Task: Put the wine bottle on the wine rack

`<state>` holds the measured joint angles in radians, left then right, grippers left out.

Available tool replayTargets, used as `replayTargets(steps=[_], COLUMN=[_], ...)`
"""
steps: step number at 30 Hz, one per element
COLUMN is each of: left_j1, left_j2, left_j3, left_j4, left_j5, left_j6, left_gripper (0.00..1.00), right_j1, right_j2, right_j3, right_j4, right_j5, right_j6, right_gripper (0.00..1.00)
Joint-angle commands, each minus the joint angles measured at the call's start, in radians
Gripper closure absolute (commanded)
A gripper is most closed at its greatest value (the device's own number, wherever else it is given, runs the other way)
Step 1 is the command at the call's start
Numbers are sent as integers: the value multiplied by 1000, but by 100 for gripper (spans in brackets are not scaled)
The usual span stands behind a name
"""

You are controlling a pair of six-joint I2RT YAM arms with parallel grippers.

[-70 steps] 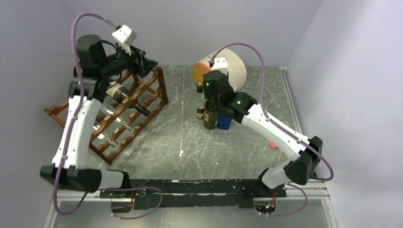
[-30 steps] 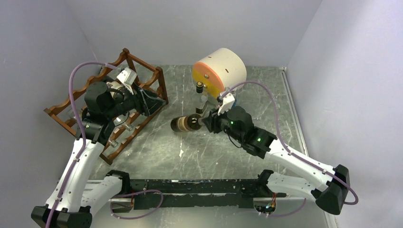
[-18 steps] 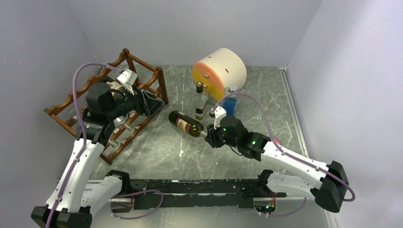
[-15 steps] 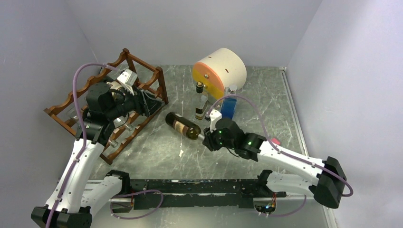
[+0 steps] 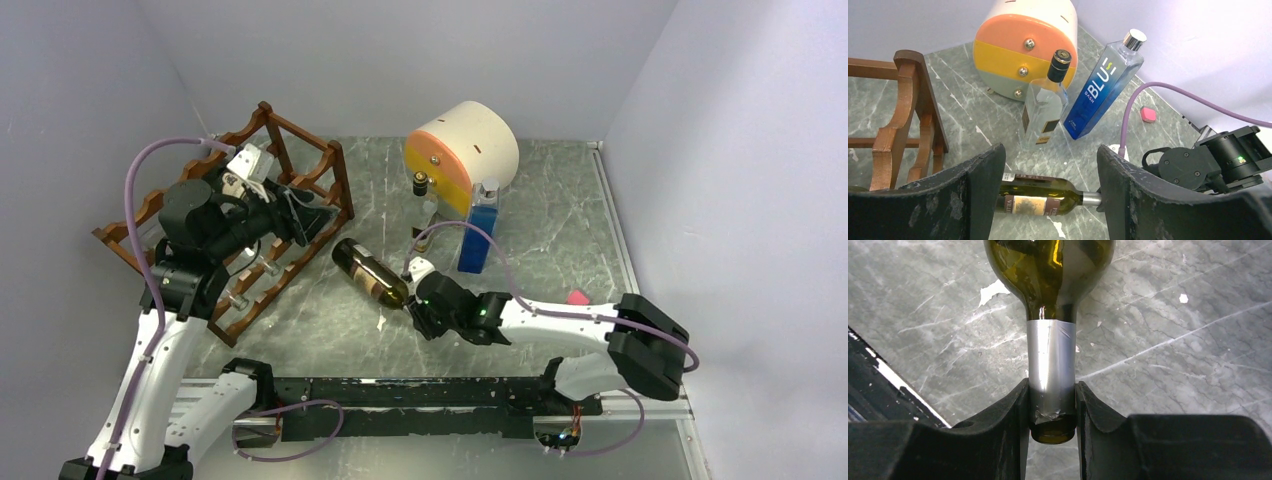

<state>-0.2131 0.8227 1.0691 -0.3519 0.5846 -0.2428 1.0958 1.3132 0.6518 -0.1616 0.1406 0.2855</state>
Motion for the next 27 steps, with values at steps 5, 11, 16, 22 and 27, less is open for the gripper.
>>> replayTargets(steps=[5, 11, 16, 22, 27], left_j1=[-6, -6, -6, -6, -6], left_j2=[-24, -38, -45, -48, -51], left_j3=[34, 54, 60, 60, 58], left_j4=[-55, -90, -107, -118, -124], left_j5=[-36, -58, -73, -74, -83], left_j6=[32, 59, 72, 83, 86], left_gripper=[28, 27, 27, 26, 26], right_j1=[23, 29, 29, 29, 29], right_j2=[95, 124, 164, 192, 216], right_j3=[-14, -21, -8, 10, 24], right_j4=[102, 123, 118, 126, 146], right_j5=[62, 62, 59, 54, 54], right_j6=[-25, -31, -29, -30, -28], right_gripper=[91, 74, 62, 50, 49])
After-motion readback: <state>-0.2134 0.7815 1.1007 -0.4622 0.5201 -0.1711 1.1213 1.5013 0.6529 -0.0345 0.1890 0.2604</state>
